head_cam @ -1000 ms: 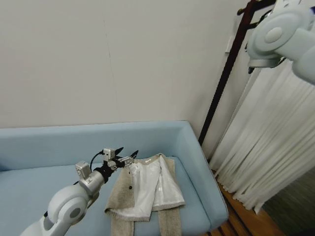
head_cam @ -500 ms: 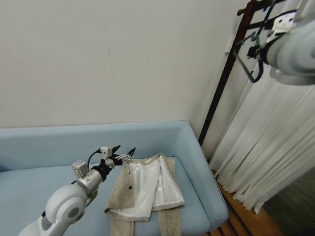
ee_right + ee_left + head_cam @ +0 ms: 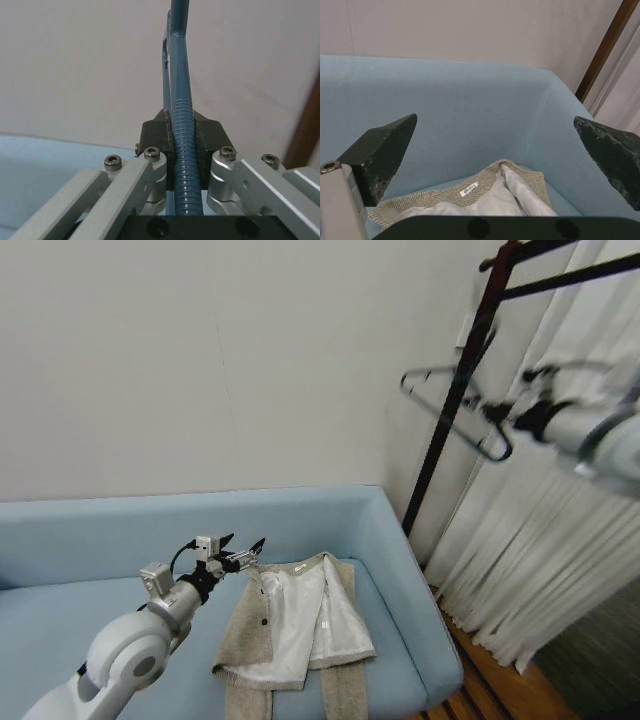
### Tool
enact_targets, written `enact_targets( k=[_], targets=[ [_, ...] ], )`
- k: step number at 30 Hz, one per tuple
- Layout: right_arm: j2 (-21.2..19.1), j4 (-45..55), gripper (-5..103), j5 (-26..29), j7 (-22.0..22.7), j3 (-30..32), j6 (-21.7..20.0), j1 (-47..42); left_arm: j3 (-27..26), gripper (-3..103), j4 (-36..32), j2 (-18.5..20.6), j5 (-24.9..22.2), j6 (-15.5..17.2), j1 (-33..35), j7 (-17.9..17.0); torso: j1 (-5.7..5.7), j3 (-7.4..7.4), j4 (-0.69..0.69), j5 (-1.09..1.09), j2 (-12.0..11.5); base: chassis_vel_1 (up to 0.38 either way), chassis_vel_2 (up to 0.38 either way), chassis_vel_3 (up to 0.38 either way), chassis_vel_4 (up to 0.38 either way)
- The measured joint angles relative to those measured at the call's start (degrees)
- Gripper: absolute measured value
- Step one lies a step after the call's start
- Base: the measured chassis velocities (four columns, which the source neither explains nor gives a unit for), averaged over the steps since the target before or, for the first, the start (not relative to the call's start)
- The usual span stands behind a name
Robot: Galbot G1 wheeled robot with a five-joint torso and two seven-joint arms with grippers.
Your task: Pick up the clothes from the sofa and hang them on the clothes hanger.
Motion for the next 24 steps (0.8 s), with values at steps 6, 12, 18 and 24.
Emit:
enact_targets(
  k=[6, 12, 18, 24],
  targets=[
    [6.51, -9.35, 9, -4.03, -19.56, -6.04, 0.54, 1.75, 0.10, 100, 1.38, 0.05, -0.02, -0.21, 0.88, 0.04, 0.00, 0.01, 0.04, -0.02, -0.01, 0.000, 0.000, 0.000, 0.000],
    [12.31, -17.20, 9, -10.18, -33.83, -9.92, 3.25, 2.04, 0.12, 100, 1.64, 0.97, -0.02, -0.39, 2.06, 0.20, 0.00, 0.00, -0.01, -0.01, -0.01, 0.000, 0.000, 0.000, 0.000],
    [17.69, -19.80, 9, -11.78, -34.23, -10.35, 5.44, 0.65, 0.12, 100, 1.67, 1.24, 0.12, -0.92, 3.00, 0.37, 0.00, 0.00, 0.05, -0.03, -0.01, 0.000, 0.000, 0.000, 0.000],
    [21.77, -19.68, 9, -12.97, -33.50, -5.97, 8.01, -5.72, 0.33, 100, 1.68, 1.14, 0.73, -1.25, 4.12, 0.55, 0.00, 0.00, 0.01, -0.02, -0.01, 0.000, 0.000, 0.000, 0.000]
  ],
)
